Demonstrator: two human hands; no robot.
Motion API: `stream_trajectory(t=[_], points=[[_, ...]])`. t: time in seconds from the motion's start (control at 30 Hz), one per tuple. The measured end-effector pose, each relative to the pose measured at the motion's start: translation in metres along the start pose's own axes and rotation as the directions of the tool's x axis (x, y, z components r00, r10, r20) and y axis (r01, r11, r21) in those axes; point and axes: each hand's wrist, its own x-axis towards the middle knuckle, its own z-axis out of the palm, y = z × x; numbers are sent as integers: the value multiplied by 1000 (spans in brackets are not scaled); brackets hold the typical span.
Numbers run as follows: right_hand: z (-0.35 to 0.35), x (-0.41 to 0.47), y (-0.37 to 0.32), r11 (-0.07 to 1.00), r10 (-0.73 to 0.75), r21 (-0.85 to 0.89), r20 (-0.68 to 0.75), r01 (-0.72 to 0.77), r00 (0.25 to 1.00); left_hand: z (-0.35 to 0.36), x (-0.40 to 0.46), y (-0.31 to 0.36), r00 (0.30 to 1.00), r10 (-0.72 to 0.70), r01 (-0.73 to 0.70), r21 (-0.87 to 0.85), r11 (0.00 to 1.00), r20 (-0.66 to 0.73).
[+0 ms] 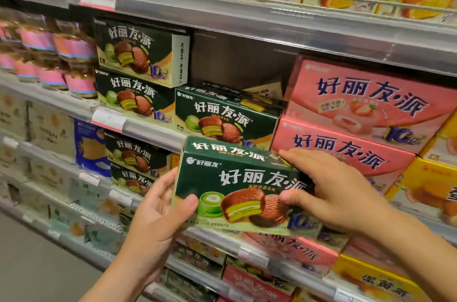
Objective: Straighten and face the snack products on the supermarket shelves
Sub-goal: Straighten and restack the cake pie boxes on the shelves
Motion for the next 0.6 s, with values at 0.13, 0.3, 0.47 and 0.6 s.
stream_trajectory(t=[0.13, 0.3, 0.47, 0.6], points=[[-19, 45, -18, 994, 58, -87, -70, -64, 996, -43, 43, 17, 992, 33, -42, 78, 996, 119], [-44, 101, -38, 964, 198, -140, -198, -227, 960, -99, 105, 42, 993, 82, -117, 584, 803, 86], [-52, 137, -48, 916, 269, -224, -268, -332, 925, -122, 168, 52, 949, 272, -259, 886, 384, 160], [-48, 148, -49, 884, 331, -247, -274, -398, 903, -130, 185, 41, 931, 321, -236, 958, 163, 175]])
